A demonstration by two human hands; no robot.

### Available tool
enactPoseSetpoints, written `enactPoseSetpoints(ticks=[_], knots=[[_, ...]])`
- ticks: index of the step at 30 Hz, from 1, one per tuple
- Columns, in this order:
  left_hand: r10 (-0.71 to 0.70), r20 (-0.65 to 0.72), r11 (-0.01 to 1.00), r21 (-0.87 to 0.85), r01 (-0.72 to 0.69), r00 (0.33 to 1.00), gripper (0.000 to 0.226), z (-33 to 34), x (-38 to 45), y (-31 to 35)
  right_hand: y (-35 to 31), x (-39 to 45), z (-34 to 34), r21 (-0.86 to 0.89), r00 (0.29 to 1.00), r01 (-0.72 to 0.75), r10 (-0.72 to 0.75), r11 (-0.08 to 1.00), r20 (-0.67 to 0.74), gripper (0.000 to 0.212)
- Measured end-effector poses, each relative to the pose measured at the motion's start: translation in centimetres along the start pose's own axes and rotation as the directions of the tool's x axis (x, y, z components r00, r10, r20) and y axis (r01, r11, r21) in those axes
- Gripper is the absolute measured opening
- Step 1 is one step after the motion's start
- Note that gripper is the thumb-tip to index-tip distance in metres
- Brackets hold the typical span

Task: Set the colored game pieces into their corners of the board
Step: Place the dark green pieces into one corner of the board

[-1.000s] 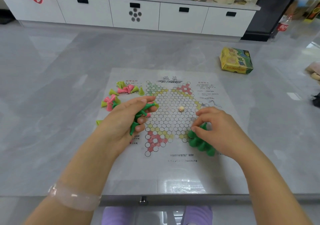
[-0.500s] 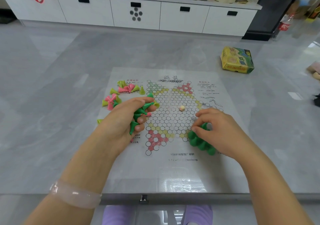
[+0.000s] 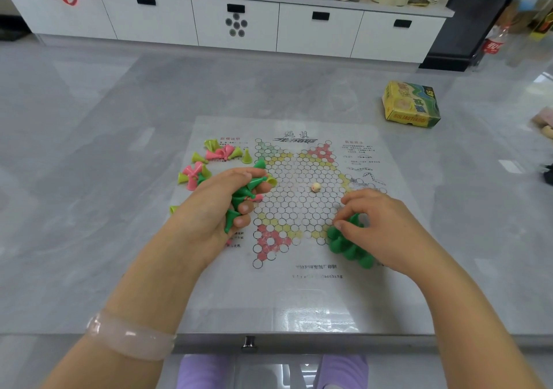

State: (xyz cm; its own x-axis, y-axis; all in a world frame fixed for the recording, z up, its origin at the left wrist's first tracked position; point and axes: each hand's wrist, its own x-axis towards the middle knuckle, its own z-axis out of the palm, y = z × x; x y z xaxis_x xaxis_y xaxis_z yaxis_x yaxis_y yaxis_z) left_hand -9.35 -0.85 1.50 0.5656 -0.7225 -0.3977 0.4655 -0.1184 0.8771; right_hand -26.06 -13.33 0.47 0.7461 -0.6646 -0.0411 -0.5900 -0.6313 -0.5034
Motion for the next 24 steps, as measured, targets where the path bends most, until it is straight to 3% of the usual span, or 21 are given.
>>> enactPoseSetpoints(ticks=[10,24], knots=[[-0.007,0.026,0.999,0.052,0.005,1.0,0.022,0.36,-0.03,-0.22,0.14,-0.14,-0.79,0.052,0.993,0.027,-0.021,0.998,-0.114,0.011],[-0.004,0.029,0.997,0.074,0.002,1.0,0.021,0.34,-0.04,-0.24,-0.19,0.02,-0.03,-0.032,0.998,0.016,-0.018,0.999,-0.062,0.008]])
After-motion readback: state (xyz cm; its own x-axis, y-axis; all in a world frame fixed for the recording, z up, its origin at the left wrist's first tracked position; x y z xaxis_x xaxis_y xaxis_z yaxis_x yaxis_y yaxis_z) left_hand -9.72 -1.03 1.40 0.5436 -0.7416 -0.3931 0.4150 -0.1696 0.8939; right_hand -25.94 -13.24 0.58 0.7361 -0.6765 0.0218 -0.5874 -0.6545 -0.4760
